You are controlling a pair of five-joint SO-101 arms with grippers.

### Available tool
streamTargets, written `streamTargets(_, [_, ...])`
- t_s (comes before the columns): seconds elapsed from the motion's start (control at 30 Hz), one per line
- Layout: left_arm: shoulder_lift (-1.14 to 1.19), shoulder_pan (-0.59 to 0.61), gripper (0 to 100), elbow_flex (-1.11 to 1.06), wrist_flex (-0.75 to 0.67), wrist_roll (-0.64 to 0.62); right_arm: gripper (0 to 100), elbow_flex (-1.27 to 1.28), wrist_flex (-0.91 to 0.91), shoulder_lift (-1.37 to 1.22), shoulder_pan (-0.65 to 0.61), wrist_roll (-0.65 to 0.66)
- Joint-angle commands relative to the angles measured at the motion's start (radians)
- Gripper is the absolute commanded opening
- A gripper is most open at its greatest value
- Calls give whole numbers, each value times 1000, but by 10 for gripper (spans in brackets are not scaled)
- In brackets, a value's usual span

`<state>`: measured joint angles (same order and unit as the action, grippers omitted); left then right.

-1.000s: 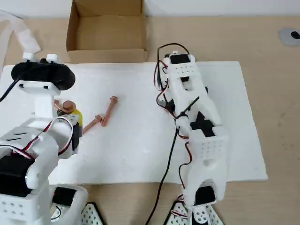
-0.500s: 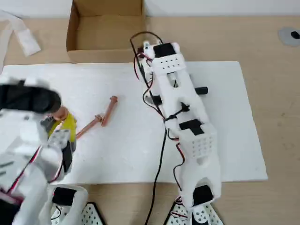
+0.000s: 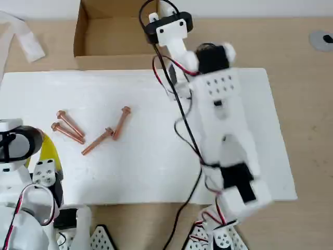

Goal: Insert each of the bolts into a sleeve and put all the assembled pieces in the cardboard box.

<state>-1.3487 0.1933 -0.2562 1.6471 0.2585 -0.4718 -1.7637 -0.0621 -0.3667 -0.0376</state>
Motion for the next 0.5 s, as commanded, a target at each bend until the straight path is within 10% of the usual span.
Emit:
streamTargets(0.0, [2, 17, 5, -5, -11, 3, 10, 94, 43, 231, 19, 46])
streamTargets(0.47, [-1, 15, 5, -152, -167, 2, 10, 1121, 687, 1168, 82, 71])
